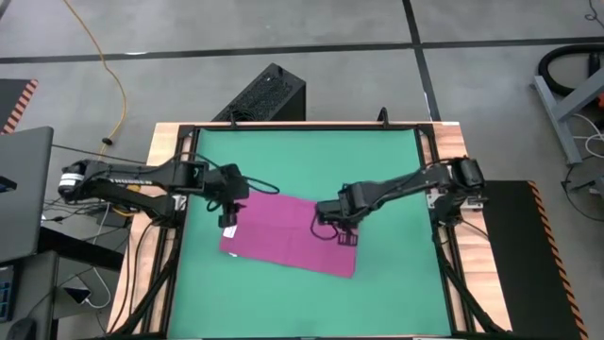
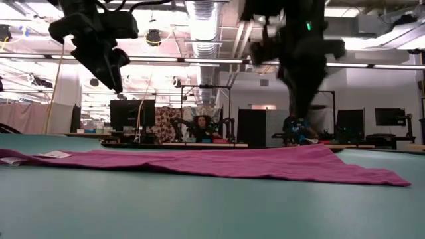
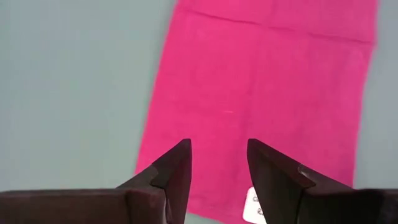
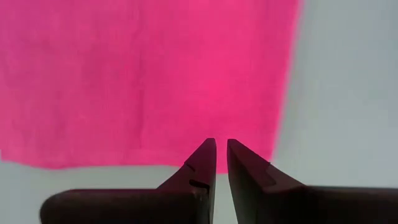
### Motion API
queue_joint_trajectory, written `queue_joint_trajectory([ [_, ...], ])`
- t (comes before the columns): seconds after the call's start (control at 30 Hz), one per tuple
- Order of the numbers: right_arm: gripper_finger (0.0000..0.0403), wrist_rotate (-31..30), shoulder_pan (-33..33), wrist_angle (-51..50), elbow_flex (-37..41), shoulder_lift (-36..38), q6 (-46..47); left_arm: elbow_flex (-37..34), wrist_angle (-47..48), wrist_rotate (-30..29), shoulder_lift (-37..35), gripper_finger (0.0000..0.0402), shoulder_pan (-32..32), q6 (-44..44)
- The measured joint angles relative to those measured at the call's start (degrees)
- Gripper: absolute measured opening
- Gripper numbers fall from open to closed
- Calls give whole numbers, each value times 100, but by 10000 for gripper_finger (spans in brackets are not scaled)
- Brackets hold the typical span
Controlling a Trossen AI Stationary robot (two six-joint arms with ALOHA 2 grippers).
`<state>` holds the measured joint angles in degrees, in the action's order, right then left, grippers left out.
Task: Roll towel
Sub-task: Roll the pink towel
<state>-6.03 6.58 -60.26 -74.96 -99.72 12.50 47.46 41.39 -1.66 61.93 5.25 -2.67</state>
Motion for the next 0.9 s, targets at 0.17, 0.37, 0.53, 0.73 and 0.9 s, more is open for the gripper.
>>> queue_joint_trajectory([
  [0.17, 62, 159, -336, 775, 956, 332, -118, 0, -43, 310, 0, 146, 315, -422],
  [0.37, 62, 166, -583, 1457, 1682, 1003, -139, 0, -263, 407, 0, 146, 609, -624],
  [0.53, 62, 173, -641, 1910, 2043, 1054, -266, 0, -406, 407, 0, 146, 788, -663],
  [0.73, 69, 191, -769, 2235, 2212, 924, -399, 0, -400, 423, 0, 146, 888, -661],
  [0.9, 93, 163, -900, 2299, 2210, 976, -422, 0, -388, 434, 0, 146, 890, -656],
])
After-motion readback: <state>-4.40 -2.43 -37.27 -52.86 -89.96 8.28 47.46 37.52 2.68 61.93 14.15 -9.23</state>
